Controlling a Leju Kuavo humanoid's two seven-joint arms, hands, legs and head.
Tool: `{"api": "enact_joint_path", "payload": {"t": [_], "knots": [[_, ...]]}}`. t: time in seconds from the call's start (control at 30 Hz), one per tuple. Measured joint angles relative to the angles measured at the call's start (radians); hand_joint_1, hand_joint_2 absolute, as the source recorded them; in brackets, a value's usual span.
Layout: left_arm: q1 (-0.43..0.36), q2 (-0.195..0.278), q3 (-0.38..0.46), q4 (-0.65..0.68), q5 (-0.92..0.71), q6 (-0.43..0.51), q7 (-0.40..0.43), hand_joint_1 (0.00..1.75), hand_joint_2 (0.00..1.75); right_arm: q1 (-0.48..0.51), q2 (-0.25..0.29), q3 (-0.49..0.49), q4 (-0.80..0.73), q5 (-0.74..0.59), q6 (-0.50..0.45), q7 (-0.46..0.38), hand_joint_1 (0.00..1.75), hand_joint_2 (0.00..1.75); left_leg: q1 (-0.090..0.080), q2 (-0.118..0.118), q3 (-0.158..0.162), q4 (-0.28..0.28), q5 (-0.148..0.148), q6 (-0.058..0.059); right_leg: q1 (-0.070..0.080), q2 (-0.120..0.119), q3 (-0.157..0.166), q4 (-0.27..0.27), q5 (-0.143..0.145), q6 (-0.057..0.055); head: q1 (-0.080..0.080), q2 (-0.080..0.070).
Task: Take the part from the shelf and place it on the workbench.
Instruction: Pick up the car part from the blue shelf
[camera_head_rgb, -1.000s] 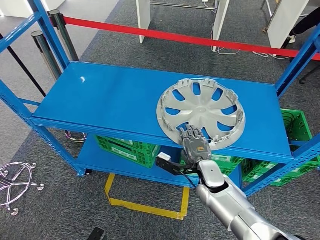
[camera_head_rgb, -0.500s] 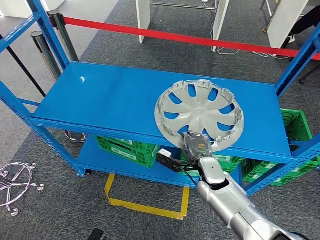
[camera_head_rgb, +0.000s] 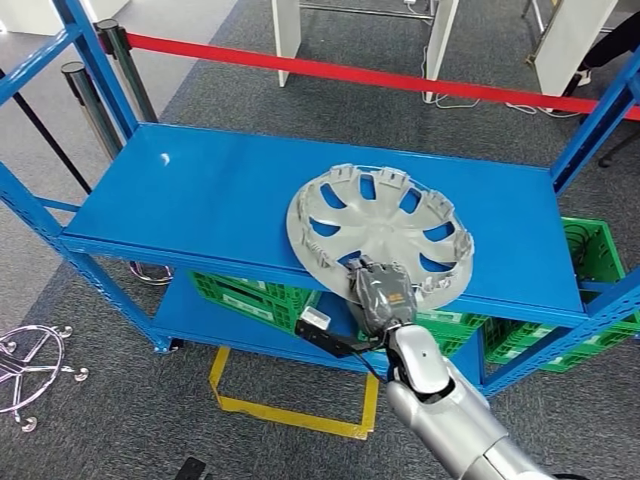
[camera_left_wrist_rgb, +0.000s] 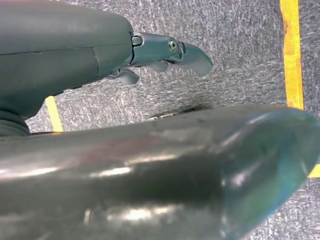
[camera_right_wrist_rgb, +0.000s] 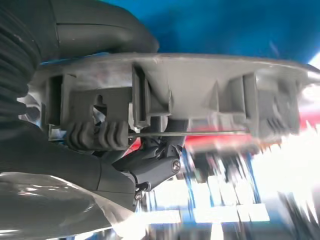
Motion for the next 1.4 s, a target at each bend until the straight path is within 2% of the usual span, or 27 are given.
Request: {"api": "enact_joint_path", "payload": {"t": [0.13,0.23,0.43,0.8,1.4], "knots": [[0.005,-0.001,0.006,0.000,0.000,-0.005,-0.017,0.00,1.75,0.100,-0.021,-0.002,-0.229,0.202,-0.170,-0.003,1.75,1.75,0.000,0.000,-0.001,0.000,-0.001,0.000,0.000,0.000,-0.001,0.000,-0.001,0.000,0.000,0.000],[0.005,-0.003,0.006,0.000,-0.008,-0.005,-0.019,0.00,1.75,0.152,-0.037,-0.007,-0.365,0.282,-0.224,-0.029,1.75,1.75,0.000,0.000,-0.001,0.000,-0.001,0.000,0.000,-0.001,-0.001,0.000,-0.002,0.000,0.000,0.000],[0.002,-0.008,0.006,0.000,-0.023,-0.005,-0.012,0.00,1.75,0.187,-0.056,-0.053,-0.549,0.300,-0.244,-0.154,1.75,1.75,0.000,0.000,0.000,0.000,-0.001,0.000,0.000,-0.001,-0.003,0.000,-0.002,0.000,0.000,0.000],[-0.005,-0.013,0.006,0.000,-0.034,-0.004,-0.008,0.00,1.75,0.234,-0.056,-0.106,-0.680,0.300,-0.243,-0.290,1.75,1.75,0.000,0.000,0.000,0.000,-0.001,0.000,0.000,-0.001,0.000,0.000,-0.002,0.001,0.000,0.000],[-0.008,-0.013,0.005,0.000,-0.047,-0.024,-0.003,0.00,1.75,0.251,-0.053,-0.099,-0.710,0.301,-0.243,-0.318,1.75,1.75,0.000,0.000,0.000,0.000,-0.001,0.000,0.000,-0.001,0.000,0.000,-0.002,0.001,0.000,0.000]]}}
